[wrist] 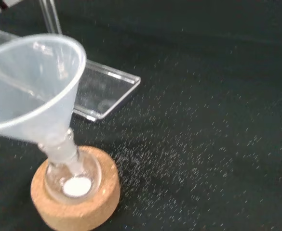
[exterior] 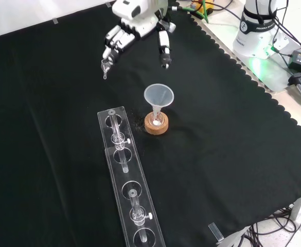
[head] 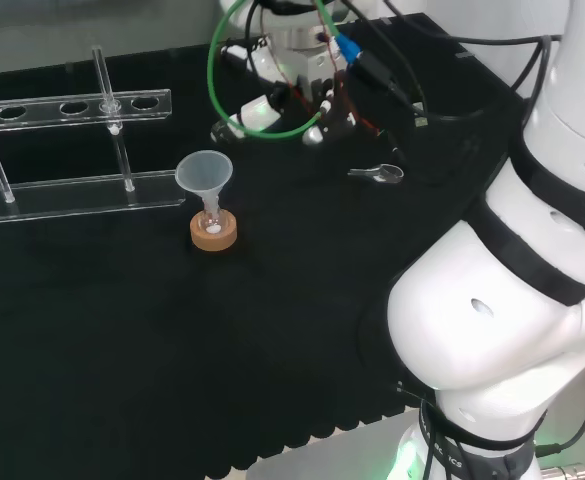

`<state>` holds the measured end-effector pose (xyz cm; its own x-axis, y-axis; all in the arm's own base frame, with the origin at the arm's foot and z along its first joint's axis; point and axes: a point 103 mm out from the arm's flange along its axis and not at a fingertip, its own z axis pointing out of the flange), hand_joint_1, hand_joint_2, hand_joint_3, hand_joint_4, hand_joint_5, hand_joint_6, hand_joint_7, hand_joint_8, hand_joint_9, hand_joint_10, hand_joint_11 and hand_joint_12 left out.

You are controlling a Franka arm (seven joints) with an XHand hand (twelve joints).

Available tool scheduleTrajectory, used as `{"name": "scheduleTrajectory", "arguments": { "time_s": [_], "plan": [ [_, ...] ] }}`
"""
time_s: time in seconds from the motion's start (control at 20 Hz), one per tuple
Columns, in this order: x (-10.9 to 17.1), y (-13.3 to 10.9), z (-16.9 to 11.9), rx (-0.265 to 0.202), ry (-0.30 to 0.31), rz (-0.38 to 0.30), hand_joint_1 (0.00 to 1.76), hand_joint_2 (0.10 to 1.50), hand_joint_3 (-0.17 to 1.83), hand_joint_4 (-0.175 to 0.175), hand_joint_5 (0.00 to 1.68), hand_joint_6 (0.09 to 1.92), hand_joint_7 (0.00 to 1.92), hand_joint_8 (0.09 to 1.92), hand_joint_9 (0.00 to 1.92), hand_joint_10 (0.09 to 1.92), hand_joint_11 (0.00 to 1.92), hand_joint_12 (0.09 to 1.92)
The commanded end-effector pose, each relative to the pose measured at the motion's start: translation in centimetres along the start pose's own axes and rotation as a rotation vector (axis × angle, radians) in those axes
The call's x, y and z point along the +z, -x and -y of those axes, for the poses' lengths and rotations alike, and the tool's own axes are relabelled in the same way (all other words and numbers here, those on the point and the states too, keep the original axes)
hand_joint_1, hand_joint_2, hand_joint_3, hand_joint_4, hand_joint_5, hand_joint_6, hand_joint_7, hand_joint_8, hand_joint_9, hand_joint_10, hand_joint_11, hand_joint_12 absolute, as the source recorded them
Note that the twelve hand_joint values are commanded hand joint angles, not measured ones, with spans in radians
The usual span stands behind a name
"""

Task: Remove the funnel from the round-bottom flask.

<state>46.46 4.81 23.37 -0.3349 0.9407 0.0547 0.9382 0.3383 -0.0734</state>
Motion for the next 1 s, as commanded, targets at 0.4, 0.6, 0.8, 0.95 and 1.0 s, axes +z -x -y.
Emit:
{"name": "scheduleTrajectory", "arguments": {
  "time_s": [0.4, 0.6, 0.8, 0.95, 1.0],
  "plan": [
    [5.6, -3.7, -0.8, 0.002, -0.263, 0.019, 0.22, 0.68, 0.01, -0.081, 0.06, 0.09, 0.00, 0.09, 0.08, 0.09, 0.00, 1.48],
    [5.6, -5.0, 0.0, 0.002, -0.297, -0.003, 0.14, 0.69, 0.01, -0.064, 0.02, 0.09, 0.00, 0.09, 0.01, 0.09, 0.00, 1.34],
    [5.4, -6.1, 0.7, 0.029, -0.333, 0.014, 0.08, 0.70, 0.01, -0.046, 0.01, 0.09, 0.00, 0.09, 0.00, 0.09, 0.00, 1.31],
    [5.4, -6.6, 0.8, 0.040, -0.357, 0.048, 0.07, 0.70, 0.01, -0.043, 0.03, 0.09, 0.00, 0.09, 0.00, 0.09, 0.00, 1.31],
    [5.4, -6.9, 1.0, 0.036, -0.357, 0.058, 0.06, 0.70, 0.02, -0.043, 0.03, 0.09, 0.00, 0.09, 0.00, 0.09, 0.00, 1.31]
  ]
}}
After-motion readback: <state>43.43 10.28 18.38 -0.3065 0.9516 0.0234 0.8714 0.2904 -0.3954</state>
